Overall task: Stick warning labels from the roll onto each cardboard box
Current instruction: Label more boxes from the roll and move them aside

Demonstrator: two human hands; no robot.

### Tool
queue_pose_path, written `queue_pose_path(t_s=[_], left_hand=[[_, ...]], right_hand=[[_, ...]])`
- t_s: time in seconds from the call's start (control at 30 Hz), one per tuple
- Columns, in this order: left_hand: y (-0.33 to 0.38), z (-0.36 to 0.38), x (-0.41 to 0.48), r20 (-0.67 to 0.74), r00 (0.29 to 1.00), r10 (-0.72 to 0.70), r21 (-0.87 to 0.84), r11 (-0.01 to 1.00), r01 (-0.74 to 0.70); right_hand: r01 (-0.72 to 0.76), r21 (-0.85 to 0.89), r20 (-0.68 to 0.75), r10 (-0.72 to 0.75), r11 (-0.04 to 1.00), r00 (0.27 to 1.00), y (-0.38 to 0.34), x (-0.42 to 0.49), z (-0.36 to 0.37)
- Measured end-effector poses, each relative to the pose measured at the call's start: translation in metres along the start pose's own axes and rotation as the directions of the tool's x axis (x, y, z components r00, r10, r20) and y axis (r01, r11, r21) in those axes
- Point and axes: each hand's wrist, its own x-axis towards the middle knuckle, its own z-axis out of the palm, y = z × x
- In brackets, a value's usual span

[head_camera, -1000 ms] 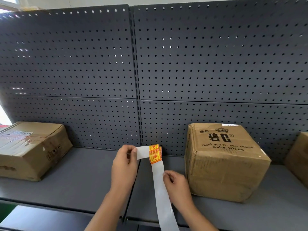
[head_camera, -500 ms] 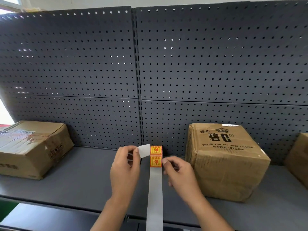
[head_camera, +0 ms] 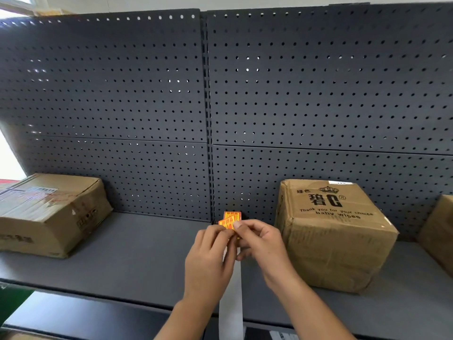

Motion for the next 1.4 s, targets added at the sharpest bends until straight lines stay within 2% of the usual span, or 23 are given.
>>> queue_pose_path(t_s=[0.13,0.2,0.23,0.3,0.4,0.47,0.53,0.67,0.77,1.27,1.4], left_hand=[[0.0,0.0,-0.004,0.075,0.996,-0.042,-0.067,0.997,0.047],[0.005,-0.004,-0.003,0.115,0.976,-0.186,-0.214,0.955,0.207],[0.008,-0.007,0.0,0.138,0.943,-0.303,-0.338,0.881,0.332],[0.01,-0.011,0.006,0.245,0.833,-0.496,-0.536,0.647,0.542],[0.004,-0.014,0.016,0.452,0.694,-0.56,-0.62,0.363,0.696],[0.002,-0.014,0.019,0.484,0.663,-0.572,-0.63,0.297,0.717],[0.003,-0.014,0.02,0.456,0.675,-0.58,-0.638,0.317,0.702],[0.008,-0.015,0.024,0.398,0.745,-0.536,-0.639,0.421,0.644],[0.012,-0.016,0.028,0.377,0.777,-0.504,-0.629,0.477,0.614],[0.066,-0.015,0.061,0.399,0.822,-0.406,-0.731,0.4,0.553],[0.084,-0.008,0.066,0.387,0.839,-0.384,-0.737,0.417,0.531]], right_hand=[[0.012,-0.013,-0.026,-0.013,1.0,1.0,0.005,0.002,-0.002],[0.03,-0.036,-0.036,-0.032,0.999,0.999,0.006,0.002,-0.004],[0.042,-0.052,-0.043,-0.044,0.998,0.998,0.006,0.002,-0.006],[0.066,-0.068,-0.051,-0.069,0.996,0.996,0.007,0.001,-0.009],[0.1,-0.074,-0.041,-0.103,0.992,0.994,0.006,-0.002,-0.014],[0.124,-0.107,-0.042,-0.129,0.987,0.991,0.006,-0.004,-0.017],[0.162,-0.189,-0.069,-0.178,0.969,0.982,0.007,-0.007,-0.019],[0.212,-0.323,-0.14,-0.268,0.923,0.953,0.009,-0.012,-0.022],[0.231,-0.354,-0.149,-0.298,0.906,0.943,0.004,-0.015,-0.028],[0.332,-0.27,-0.191,-0.389,0.904,0.901,-0.041,-0.031,-0.065],[0.342,-0.252,-0.226,-0.399,0.905,0.889,-0.05,-0.034,-0.082]])
